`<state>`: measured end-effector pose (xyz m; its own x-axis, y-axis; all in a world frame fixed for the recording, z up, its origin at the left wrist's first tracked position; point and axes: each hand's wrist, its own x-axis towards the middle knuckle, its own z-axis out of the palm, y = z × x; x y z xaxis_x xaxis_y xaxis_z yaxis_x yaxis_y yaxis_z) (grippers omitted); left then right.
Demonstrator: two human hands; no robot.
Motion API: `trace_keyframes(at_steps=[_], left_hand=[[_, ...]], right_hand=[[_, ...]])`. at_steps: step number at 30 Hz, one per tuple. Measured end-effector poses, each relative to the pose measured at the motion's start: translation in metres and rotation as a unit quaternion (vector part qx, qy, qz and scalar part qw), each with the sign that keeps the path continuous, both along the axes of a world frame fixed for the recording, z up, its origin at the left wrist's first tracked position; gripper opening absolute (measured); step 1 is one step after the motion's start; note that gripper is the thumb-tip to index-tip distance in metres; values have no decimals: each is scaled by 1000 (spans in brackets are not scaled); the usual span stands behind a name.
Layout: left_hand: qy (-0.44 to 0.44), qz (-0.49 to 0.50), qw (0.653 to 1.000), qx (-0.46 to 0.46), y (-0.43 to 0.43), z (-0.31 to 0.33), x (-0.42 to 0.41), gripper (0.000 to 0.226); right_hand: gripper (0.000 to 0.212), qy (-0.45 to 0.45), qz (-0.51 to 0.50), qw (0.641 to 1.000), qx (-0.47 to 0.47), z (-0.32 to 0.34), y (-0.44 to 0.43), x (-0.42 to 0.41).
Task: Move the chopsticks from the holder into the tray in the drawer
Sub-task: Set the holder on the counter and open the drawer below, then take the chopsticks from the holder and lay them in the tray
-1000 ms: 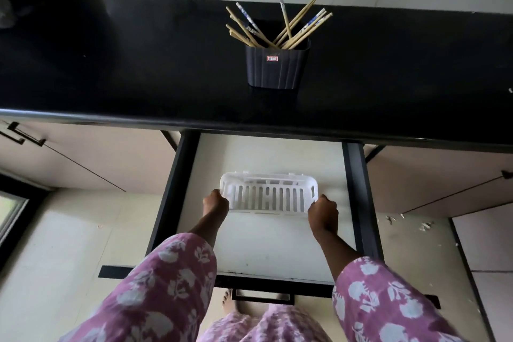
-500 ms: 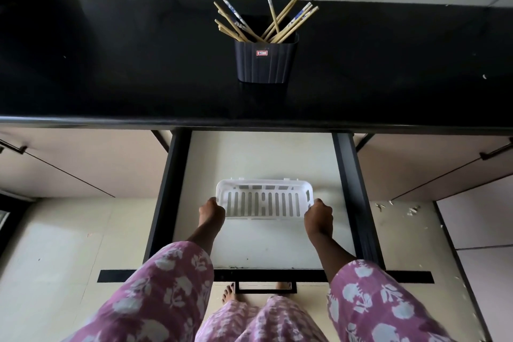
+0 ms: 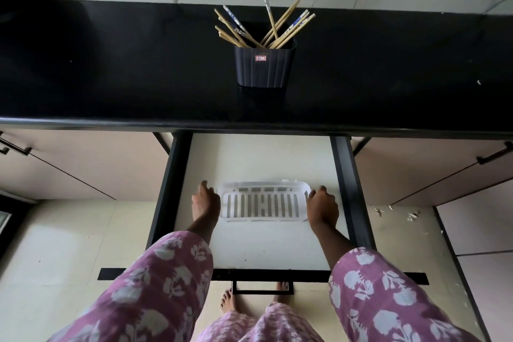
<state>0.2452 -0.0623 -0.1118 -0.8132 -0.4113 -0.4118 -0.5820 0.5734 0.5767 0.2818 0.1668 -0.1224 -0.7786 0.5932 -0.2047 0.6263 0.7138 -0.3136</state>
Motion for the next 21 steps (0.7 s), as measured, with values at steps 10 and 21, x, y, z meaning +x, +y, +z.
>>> trace_keyframes(at_steps=[10,21], left_hand=[[206,-24,977,57,15,124,-119,37],[110,-14,937,331,67,162,-236,65]], right_hand=[[11,262,122,957,38,110,3,-99],[58,220,30,934,-279,184,-2,-226]])
